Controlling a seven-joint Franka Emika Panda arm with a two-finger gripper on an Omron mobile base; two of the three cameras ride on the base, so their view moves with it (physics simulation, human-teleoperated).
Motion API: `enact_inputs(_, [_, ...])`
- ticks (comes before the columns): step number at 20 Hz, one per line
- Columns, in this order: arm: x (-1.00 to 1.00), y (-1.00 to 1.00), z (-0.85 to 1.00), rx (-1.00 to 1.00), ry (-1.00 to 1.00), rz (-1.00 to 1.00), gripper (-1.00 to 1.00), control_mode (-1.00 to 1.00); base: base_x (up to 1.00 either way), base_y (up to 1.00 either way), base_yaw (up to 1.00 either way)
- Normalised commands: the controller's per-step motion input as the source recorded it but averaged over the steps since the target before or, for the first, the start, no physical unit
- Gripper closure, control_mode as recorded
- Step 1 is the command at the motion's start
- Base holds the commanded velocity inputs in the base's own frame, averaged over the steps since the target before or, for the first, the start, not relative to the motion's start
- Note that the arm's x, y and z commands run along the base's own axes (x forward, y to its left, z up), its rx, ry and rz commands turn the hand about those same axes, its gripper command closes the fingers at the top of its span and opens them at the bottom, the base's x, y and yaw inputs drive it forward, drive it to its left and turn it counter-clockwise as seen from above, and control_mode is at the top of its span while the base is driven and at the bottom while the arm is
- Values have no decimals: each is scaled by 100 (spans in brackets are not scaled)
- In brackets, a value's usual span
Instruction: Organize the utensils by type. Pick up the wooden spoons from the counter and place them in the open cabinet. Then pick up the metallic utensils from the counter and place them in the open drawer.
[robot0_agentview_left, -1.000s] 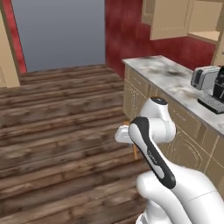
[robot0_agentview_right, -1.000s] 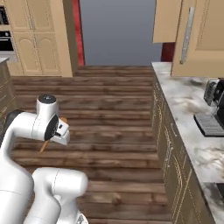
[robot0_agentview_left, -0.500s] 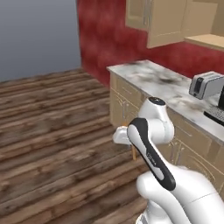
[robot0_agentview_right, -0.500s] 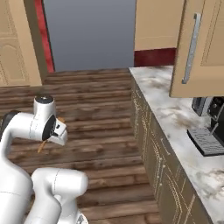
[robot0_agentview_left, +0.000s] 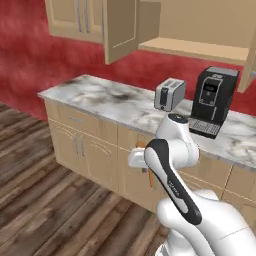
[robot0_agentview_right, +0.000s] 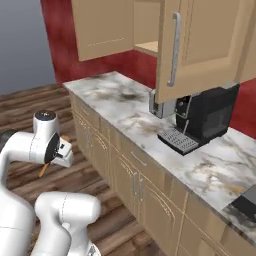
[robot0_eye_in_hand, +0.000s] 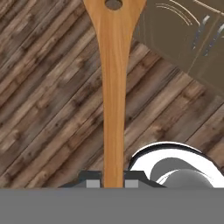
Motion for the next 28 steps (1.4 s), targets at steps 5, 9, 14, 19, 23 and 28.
enact_inputs(5, [0, 0, 0, 0, 0, 0, 100, 100, 60, 41, -79])
enact_inputs(9, [0, 0, 0, 0, 0, 0, 100, 100, 76, 48, -60])
enact_inputs(14, [0, 0, 0, 0, 0, 0, 100, 100, 66, 36, -13])
enact_inputs(19, [0, 0, 0, 0, 0, 0, 100, 100, 54, 17, -30])
enact_inputs(23, [0, 0, 0, 0, 0, 0, 100, 100, 55, 17, -29])
enact_inputs(28, [0, 0, 0, 0, 0, 0, 100, 100, 60, 28, -19])
